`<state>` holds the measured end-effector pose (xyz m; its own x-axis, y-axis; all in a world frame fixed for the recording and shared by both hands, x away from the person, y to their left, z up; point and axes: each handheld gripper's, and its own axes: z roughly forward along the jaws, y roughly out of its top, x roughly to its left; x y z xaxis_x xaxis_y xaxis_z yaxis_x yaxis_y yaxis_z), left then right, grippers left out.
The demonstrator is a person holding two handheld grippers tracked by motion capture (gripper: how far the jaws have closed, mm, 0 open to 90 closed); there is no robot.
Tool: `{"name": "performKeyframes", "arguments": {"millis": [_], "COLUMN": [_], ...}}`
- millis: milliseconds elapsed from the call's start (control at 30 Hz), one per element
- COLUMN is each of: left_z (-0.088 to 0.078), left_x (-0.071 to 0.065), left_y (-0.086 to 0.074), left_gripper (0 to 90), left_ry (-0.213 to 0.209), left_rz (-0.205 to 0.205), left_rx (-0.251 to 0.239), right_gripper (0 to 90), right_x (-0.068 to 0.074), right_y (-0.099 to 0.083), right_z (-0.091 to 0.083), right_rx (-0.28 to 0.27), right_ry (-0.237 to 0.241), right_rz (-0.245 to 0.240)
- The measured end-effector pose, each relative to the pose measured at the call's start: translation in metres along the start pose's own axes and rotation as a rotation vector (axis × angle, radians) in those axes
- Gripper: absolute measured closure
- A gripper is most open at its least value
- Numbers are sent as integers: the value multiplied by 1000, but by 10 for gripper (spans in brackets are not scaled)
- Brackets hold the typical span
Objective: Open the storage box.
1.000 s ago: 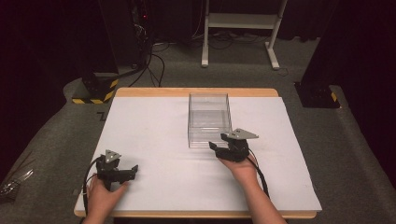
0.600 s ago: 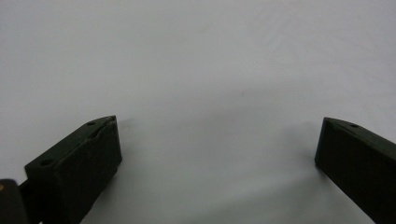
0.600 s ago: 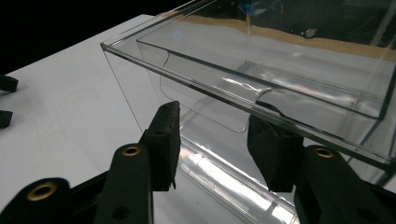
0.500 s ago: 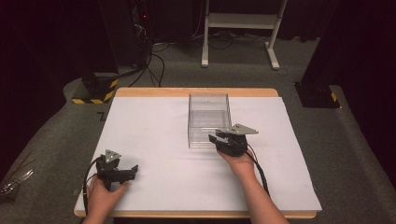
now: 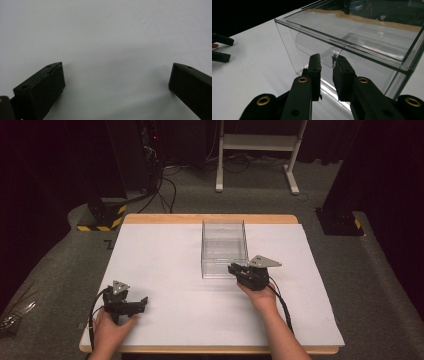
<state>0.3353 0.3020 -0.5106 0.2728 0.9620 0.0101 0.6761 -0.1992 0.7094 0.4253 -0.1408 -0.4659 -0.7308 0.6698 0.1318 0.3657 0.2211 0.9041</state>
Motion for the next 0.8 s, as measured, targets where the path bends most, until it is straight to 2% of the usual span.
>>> {"name": "performKeyframes", "arguments": {"millis": [800], "left_z": [0], "left_x": [0], "left_y": [0], "left_gripper": [5], "left_ry": [0], "left_rz": [-2], "left_rx": [-2], "right_gripper": [797], "right_x": [15], "right_y": [-15], "right_z": [-20], "right_rx": [-18], "right_ry": [43], "right_rz": [-16]}}
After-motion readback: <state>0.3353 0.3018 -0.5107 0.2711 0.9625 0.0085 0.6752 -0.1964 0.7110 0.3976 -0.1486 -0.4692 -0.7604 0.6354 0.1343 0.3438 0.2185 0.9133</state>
